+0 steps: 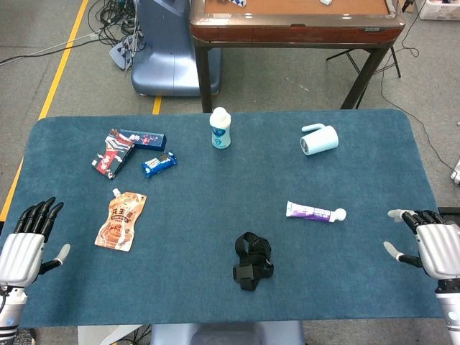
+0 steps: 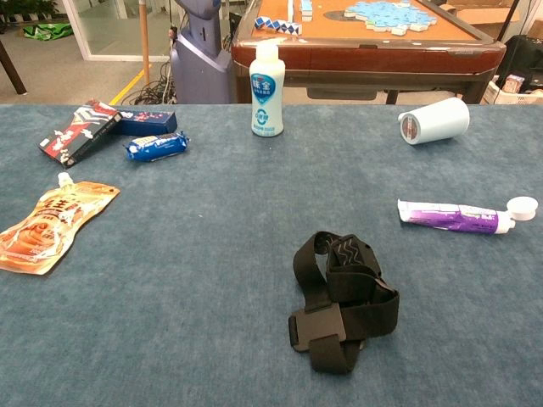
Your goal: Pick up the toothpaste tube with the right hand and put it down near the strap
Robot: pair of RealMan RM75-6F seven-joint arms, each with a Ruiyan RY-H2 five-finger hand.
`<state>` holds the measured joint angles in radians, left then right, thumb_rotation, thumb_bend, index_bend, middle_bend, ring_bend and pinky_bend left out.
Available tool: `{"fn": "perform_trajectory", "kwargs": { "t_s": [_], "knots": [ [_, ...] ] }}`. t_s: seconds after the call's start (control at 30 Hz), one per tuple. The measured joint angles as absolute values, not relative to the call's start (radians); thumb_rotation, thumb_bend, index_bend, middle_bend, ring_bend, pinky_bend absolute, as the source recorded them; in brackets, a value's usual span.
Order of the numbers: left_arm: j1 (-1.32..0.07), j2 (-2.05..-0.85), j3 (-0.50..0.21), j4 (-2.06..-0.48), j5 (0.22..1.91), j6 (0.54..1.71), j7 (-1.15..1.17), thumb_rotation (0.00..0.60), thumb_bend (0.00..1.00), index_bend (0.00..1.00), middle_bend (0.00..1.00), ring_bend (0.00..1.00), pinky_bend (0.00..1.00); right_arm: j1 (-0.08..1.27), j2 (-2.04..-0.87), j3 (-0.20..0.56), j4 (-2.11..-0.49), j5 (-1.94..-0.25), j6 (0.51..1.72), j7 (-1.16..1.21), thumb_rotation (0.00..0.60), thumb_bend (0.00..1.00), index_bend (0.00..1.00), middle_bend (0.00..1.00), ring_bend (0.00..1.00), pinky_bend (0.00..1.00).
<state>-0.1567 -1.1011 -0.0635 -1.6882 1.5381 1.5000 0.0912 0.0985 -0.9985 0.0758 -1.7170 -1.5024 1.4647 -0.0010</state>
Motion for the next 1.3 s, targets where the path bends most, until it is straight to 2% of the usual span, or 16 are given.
{"fn": "perform_trajectory", "kwargs": {
  "t_s": [0.43,0.67,0.87,1.13,1.3],
  "knots": [
    [-0.155,-1.095,-0.066,-1.685,1.535,1.500,0.088,0.600,0.29,0.00,0.00,0.00,0.04,0.114,-0.983,0.082,-1.738,-1.511,1.452,-0.016,0.600,0.25,0.33,0.42,0.34,0.27],
    [-0.154,-1.095,-0.063,-1.680,1.541,1.500,0.081,0.600,0.29,0.00,0.00,0.00,0.04,0.153,-0.949,0.088,-1.768,-1.514,1.392,-0.046,0.600,0.19,0.33,0.42,0.34,0.27],
    [-0.153,-1.090,-0.061,-1.686,1.544,1.502,0.081,0.600,0.29,0.00,0.00,0.00,0.04,0.214,-0.921,0.097,-1.782,-1.496,1.287,-0.105,0.600,0.16,0.33,0.42,0.30,0.27],
    [-0.152,-1.090,-0.058,-1.698,1.548,1.500,0.092,0.600,0.29,0.00,0.00,0.00,0.04,0.343,-0.908,0.114,-1.772,-1.405,1.053,-0.170,0.600,0.13,0.29,0.37,0.23,0.28],
    [-0.155,-1.096,-0.057,-1.696,1.540,1.486,0.103,0.600,0.29,0.00,0.00,0.00,0.04,0.433,-0.939,0.122,-1.734,-1.336,0.925,-0.208,0.600,0.13,0.26,0.35,0.21,0.26]
  ]
}}
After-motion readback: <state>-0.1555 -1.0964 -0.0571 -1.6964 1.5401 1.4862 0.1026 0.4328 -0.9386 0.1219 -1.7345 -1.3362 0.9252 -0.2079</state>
